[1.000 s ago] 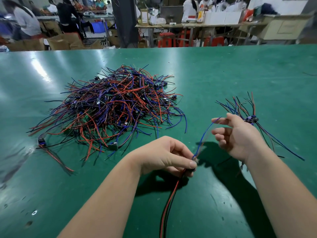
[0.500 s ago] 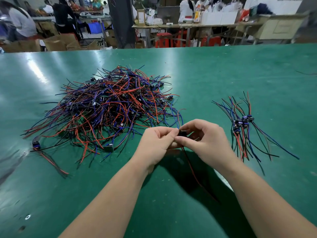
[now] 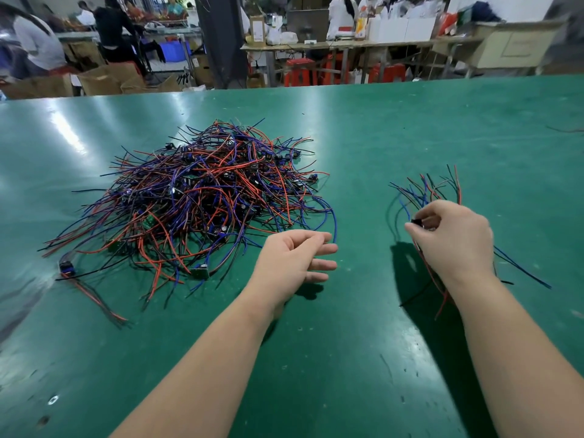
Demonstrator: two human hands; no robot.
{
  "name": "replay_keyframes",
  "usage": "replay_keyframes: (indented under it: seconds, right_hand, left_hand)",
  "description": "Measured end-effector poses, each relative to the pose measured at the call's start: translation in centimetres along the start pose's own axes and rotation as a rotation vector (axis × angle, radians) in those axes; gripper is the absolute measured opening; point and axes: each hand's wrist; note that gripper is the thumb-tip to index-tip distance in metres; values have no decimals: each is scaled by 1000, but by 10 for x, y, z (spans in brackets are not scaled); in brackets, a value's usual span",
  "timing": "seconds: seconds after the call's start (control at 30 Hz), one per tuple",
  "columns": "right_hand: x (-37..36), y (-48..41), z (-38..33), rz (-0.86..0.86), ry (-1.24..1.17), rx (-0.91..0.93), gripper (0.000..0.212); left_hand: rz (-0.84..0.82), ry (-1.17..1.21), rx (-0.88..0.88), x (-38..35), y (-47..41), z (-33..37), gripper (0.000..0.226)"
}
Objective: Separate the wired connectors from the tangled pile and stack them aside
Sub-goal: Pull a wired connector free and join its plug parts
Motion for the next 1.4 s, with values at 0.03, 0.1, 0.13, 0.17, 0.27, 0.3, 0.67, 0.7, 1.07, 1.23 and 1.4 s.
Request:
replay_keyframes:
  seconds: [0.03,0.1,0.13,0.17,0.27,0.3,0.67,0.7,1.07,1.23,1.4]
  right_hand:
    - [-1,0,2,-52,62,-40,8]
    - [0,-2,4,-124,91,-83,8]
    - [0,-3,4,-138,87,-84,9]
    - [1,-4,4,-145,97,-81,9]
    - [1,-3,1,-152,253,-74,13]
    - [1,-2,0,-133,319,-68,14]
    - [-10,25,-34,-78,-40,177,13]
    - [-10,26,-35,-91,-96,177,13]
    - [-5,32,-56,-633,-1365,-355,24]
    - [0,30,-55,-660,-1396,-313,18]
    - [1,37,-57,-803,-1342,-214,23]
  left_hand:
    - [75,-42,-24,1,-2,-1,15]
    - [242,-206,-118,7,-5,-3,15]
    - [313,-329,-193,10,-7,-4,15]
    - [357,-472,-271,14,-8,-5,15]
    - [352,-918,-340,20,-12,-14,23]
    - [317,-1033,-270,21,-12,-17,28]
    - [355,-1003,-227,22,-15,-14,28]
    - [377,-867,-291,21,-12,-11,24]
    - [-36,-721,-828,-11,14,-4,6]
    - [132,-519,-462,-7,9,-2,24]
    - [67,123,-71,-6,-2,9,29]
Point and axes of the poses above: each hand's wrist, its own y-axis away from the middle knuckle, its own x-axis out of the back of the hand, z = x × y, and after that the axes turned 4 degrees about -y, right-handed
